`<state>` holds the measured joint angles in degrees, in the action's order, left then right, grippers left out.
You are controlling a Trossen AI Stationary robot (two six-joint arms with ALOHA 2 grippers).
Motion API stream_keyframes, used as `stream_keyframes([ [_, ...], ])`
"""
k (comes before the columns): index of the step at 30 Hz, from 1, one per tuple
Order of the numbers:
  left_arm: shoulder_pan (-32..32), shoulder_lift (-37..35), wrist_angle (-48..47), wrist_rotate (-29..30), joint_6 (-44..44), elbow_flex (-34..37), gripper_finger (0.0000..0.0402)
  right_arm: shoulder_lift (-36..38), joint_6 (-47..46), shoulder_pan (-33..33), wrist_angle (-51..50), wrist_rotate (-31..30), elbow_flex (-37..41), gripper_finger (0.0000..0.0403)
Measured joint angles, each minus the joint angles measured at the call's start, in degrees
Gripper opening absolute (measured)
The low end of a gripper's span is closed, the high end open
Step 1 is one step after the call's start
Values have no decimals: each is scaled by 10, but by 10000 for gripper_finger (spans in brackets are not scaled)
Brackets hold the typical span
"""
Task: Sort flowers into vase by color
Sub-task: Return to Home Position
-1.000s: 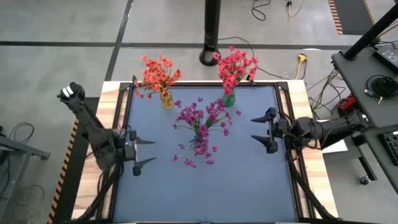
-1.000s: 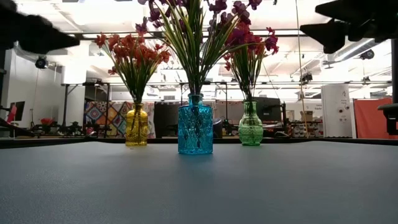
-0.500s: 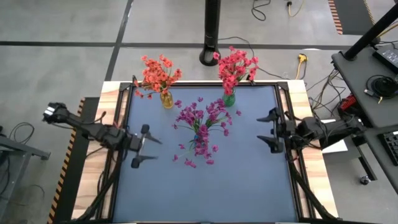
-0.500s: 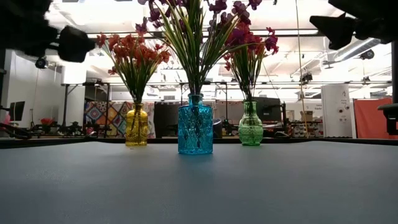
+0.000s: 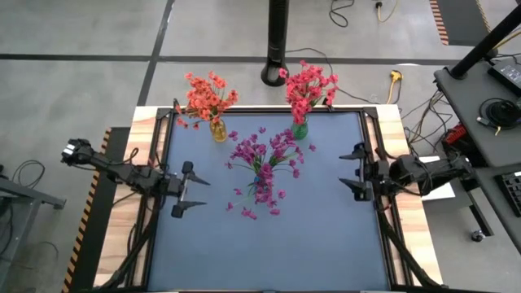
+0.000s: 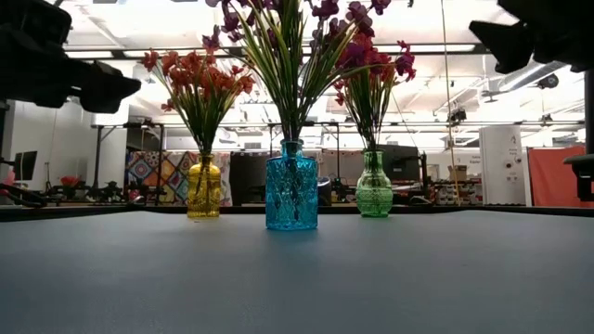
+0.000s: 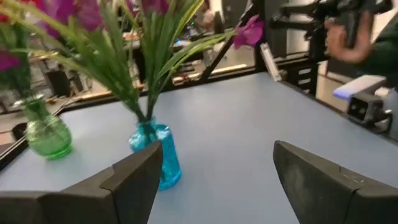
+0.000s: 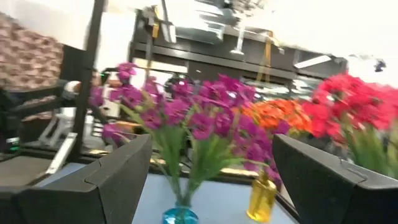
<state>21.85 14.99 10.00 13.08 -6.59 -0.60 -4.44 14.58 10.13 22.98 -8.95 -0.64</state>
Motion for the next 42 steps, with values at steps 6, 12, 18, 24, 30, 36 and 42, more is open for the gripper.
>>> stream_keyframes([
  [6,0,7,-8,5,0,-2,288,-7,-10,0,-2,-16,0,325],
  [12,0,21,-6,5,0,-9,288,-10,-11,0,-2,-16,0,325],
  [18,0,34,-5,5,0,-14,288,41,-28,-6,-80,-3,0,325],
  [24,0,45,-6,4,0,-14,288,44,-136,-72,-212,32,0,325],
  [30,0,57,-7,4,0,-15,288,44,-232,-164,-220,118,0,325],
  [36,0,68,-6,4,0,-15,288,39,-287,-204,-221,118,0,325],
  [42,0,76,-6,4,0,-15,288,39,-253,-208,-223,91,0,325],
])
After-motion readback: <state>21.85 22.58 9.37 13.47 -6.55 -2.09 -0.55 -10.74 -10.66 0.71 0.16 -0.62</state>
